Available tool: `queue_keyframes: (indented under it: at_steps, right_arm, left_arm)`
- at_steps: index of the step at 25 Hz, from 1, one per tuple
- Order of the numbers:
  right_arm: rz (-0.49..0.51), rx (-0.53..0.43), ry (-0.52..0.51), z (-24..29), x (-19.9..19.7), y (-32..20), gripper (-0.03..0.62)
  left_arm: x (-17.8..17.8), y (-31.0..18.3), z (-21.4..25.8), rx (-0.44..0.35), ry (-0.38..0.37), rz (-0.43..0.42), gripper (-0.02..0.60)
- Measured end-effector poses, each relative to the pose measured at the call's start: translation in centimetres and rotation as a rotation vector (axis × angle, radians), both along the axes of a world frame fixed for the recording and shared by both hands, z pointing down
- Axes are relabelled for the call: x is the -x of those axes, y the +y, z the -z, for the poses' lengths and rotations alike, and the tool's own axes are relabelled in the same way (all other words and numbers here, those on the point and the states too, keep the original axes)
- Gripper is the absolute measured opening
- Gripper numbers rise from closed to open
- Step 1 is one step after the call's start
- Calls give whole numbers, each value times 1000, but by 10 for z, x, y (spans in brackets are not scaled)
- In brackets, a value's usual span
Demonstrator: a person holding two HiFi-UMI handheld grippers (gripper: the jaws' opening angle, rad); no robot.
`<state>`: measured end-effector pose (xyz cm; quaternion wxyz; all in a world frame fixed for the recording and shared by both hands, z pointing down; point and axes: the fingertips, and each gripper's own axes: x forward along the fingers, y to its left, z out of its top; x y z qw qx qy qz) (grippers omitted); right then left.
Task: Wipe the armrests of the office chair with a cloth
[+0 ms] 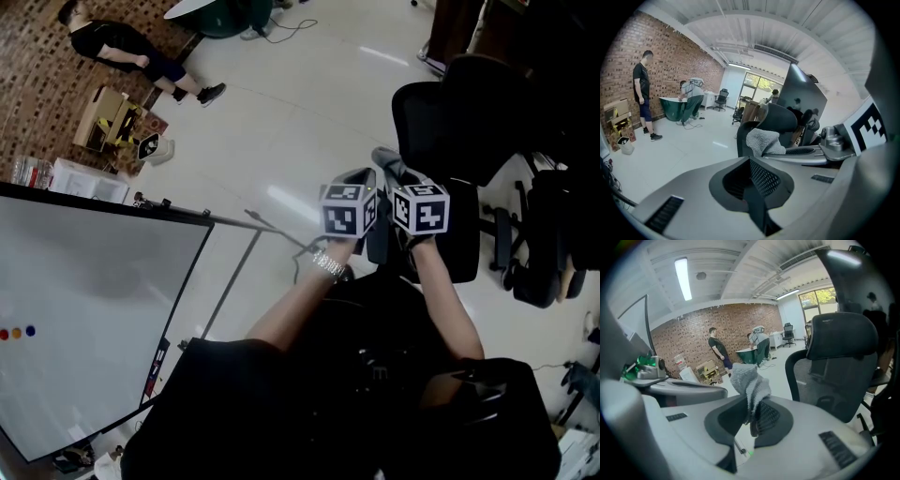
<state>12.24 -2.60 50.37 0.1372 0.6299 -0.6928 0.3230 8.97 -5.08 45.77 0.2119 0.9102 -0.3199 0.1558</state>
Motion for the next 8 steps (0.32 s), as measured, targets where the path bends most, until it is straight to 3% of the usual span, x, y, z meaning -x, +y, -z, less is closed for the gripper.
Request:
queue_keyframes:
  at_steps: [8]
  right_arm:
    - [25, 3, -1, 1, 7, -5, 32]
  left_arm:
    - [-2, -5, 4, -9, 15, -7, 0]
